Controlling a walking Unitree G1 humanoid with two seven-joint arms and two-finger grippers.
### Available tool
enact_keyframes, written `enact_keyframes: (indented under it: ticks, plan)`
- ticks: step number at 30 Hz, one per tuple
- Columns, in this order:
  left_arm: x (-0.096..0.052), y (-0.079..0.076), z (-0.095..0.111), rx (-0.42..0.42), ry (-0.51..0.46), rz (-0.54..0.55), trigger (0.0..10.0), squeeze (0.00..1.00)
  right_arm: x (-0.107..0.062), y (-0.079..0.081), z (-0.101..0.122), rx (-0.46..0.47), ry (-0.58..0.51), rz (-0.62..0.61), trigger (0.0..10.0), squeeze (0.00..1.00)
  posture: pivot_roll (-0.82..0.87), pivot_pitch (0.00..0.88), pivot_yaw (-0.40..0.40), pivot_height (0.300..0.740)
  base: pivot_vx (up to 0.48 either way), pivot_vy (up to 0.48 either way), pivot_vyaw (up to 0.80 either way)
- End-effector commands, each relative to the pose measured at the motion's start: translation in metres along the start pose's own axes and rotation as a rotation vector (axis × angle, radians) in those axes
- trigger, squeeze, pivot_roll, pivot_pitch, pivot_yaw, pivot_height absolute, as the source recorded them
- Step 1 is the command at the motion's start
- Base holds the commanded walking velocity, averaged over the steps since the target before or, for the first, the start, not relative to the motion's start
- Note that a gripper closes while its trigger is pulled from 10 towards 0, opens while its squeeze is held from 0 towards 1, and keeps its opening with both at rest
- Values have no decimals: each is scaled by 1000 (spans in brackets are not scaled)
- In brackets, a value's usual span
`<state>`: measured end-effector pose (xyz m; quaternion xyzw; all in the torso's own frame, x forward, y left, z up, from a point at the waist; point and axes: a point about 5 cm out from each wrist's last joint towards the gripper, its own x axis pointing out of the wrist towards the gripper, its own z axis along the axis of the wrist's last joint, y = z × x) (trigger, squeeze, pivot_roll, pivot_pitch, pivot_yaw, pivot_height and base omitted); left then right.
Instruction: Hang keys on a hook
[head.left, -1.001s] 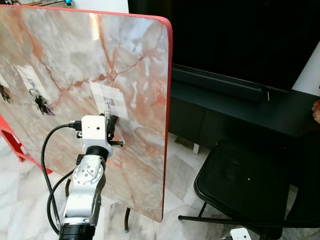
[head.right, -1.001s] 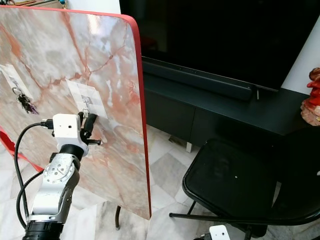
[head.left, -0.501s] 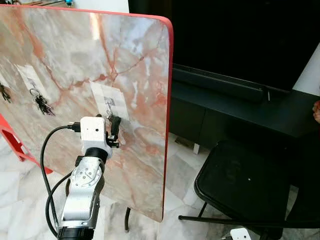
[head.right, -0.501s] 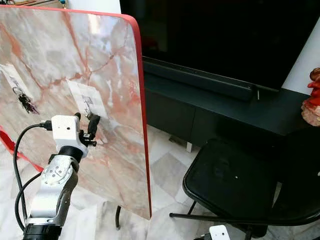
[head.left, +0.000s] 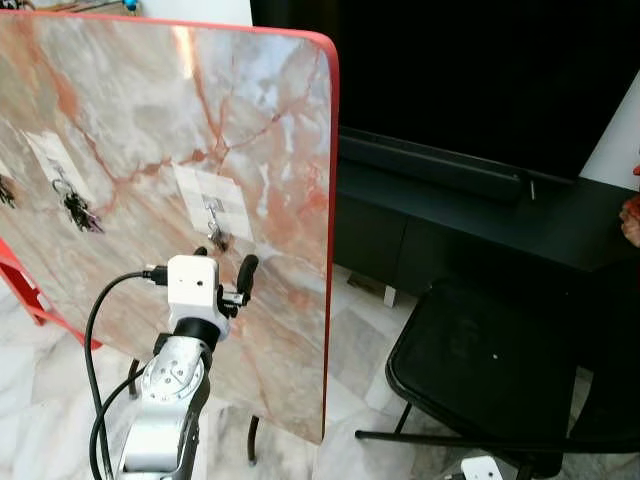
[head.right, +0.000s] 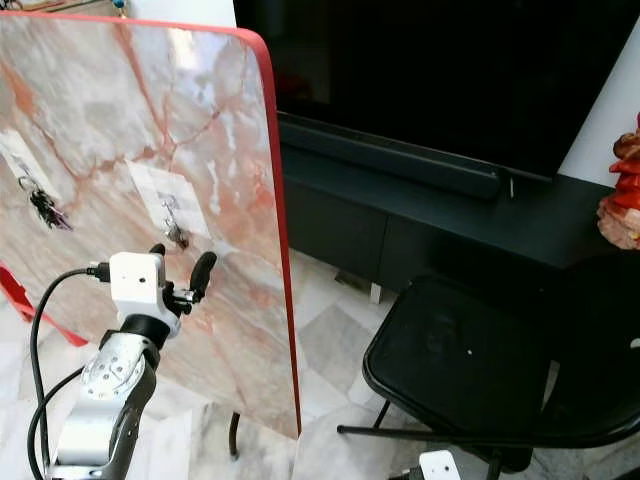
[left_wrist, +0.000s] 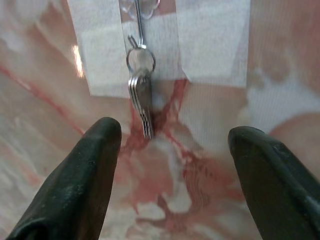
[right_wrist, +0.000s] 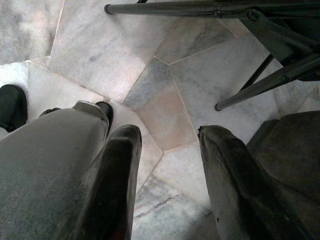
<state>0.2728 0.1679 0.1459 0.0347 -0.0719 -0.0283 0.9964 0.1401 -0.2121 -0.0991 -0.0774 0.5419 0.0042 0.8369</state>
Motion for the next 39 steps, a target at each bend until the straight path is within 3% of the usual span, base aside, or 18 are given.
enact_keyframes:
  ticks: [1,2,4,5,6,9,10,11,14,15,17,21,23,24,27,33,37,39]
  plan:
    - [-6,5,0,3,7,7,10000,757,0,-1,-2,0,8,-2,10000,0,14,0,-18,708,0,0,0]
    - [-8,7,-5,9,24,11,10000,702,0,-1,-2,0,8,-2,10000,0,17,0,-18,708,0,0,0]
    - [-8,7,-5,9,24,11,10000,702,0,-1,-2,0,8,-2,10000,0,17,0,-18,708,0,0,0]
    - [-11,9,-10,19,48,18,10000,624,0,-1,-2,1,8,-2,10000,0,17,0,-18,708,0,0,0]
    - [-15,15,-22,29,92,31,10000,0,0,-1,-2,2,7,-2,10000,0,17,0,-16,708,0,0,0]
    - [-40,50,-83,48,339,168,10000,0,0,0,-2,4,6,-3,10000,0,11,0,-13,708,0,0,0]
    - [-40,50,-83,48,339,168,10000,0,0,0,-2,4,6,-3,10000,0,11,0,-13,708,0,0,0]
    - [-49,60,-98,49,414,210,10000,0,0,0,-2,6,6,-3,10000,0,12,0,-13,708,0,0,0]
    - [-73,68,-136,80,593,209,10000,0,0,0,-1,7,5,-7,10000,0,12,0,-13,708,0,0,0]
    - [-88,68,-156,100,696,190,10000,0,0,0,-1,7,6,-8,10000,0,6,0,-15,708,0,0,0]
    - [-98,66,-167,97,761,180,10000,0,0,0,-1,7,6,-8,10000,0,6,0,-15,708,0,0,0]
    - [-109,60,-180,90,840,164,10000,0,0,-1,-1,8,5,-9,10000,0,-5,0,-15,708,0,0,0]
    - [-124,48,-197,71,961,145,10000,0,0,-1,-1,7,3,-11,10000,0,-2,0,-20,708,0,0,0]
    - [-124,48,-197,71,961,145,10000,0,0,-1,-1,7,3,-11,10000,0,-2,0,-20,708,0,0,0]
    - [-146,32,-213,86,1100,94,10000,0,0,-1,-2,7,4,-11,10000,0,-33,0,-6,708,0,0,0]
    - [-143,22,-216,110,1093,53,10000,0,-1,-2,-4,22,8,-21,10000,0,-38,0,-3,708,0,0,0]
    - [-141,24,-215,115,1086,65,10000,0,-1,-1,-5,22,10,-21,10000,0,-32,0,-4,708,0,0,0]
    - [-143,31,-215,159,1098,77,10000,0,-1,-1,-6,41,8,-19,10000,0,-34,0,3,708,0,0,0]
